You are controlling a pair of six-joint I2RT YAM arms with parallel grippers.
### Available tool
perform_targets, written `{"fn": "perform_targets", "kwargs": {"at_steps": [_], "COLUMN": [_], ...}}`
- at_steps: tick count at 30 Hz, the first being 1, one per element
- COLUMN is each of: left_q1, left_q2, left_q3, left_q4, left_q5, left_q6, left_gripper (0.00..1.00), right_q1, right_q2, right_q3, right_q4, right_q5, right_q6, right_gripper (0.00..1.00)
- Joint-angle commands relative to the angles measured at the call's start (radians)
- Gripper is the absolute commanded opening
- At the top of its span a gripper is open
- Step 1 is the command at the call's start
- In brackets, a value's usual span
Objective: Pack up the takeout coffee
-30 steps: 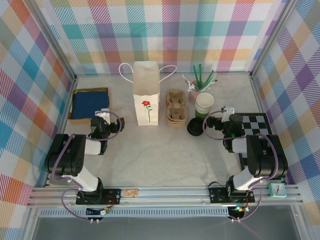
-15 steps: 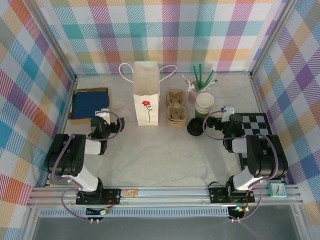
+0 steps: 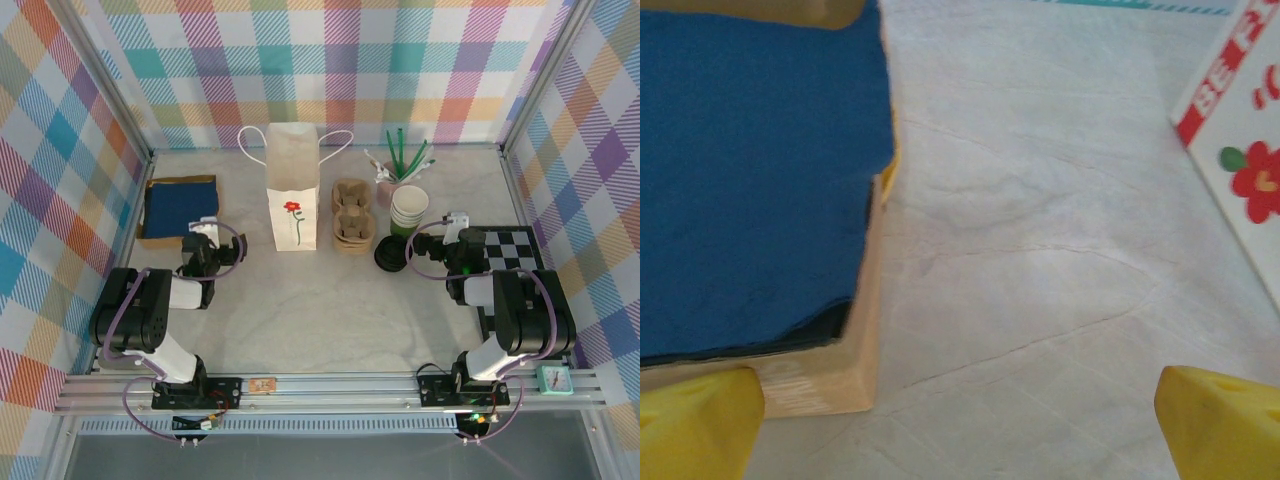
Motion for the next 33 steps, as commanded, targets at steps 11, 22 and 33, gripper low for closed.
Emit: {"fn": "perform_targets", "kwargs": {"at_steps": [11,22,33], "left_q1": [-0.012,-0.287,-0.497], "left_q2": [-0.419,-0.668,-0.724], "left_q3": [0.362,0.586,0.447], "left_q4": [-0.808,-1.414,-1.459], "left_q5": [-0.297,-0.206,-0.172], "left_q6": [-0.352,-0.369,-0.47], "left_gripper": [1.0,0.96,0.93], "right_q1": [0.008,0.009,0.061], "right_q2": [-0.532,-0.261,0.002], "right_q3": [0.423,0.887,1.089], "right_q4": [-1.162,-1.655,-1.798], "right_q5": [0.108,-0.032,0.009], "right_q6": [0.405,0.41,0.357], "right_gripper": [0.99,0.77,0.54]}}
